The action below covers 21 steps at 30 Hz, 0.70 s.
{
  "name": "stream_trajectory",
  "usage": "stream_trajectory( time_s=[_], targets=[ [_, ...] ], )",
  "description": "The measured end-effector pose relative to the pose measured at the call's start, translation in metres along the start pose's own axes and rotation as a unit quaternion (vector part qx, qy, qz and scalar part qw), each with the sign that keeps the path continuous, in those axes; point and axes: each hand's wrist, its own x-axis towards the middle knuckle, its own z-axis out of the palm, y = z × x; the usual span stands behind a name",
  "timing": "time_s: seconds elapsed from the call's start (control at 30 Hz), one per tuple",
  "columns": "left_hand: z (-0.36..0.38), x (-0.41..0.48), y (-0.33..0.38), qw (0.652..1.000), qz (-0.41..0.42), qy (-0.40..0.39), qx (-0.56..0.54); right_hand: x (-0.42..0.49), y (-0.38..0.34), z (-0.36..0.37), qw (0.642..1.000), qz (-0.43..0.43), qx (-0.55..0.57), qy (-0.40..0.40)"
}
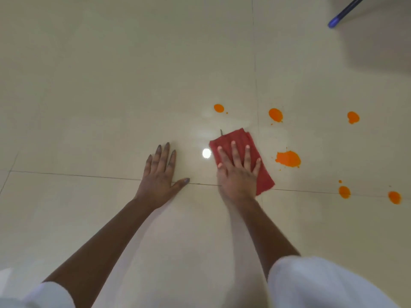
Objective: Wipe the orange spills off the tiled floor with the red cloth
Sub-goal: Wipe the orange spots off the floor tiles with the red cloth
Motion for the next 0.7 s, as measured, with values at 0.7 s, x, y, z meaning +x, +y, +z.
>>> stream_trajectory(
  time_s=[0.7],
  targets=[
    [-0.006,0.015,0.0,0.994,-0.03,-0.081,0.061,0.0,-0.012,-0.022,0.958,-0.064,0.268,-0.084]
  ],
)
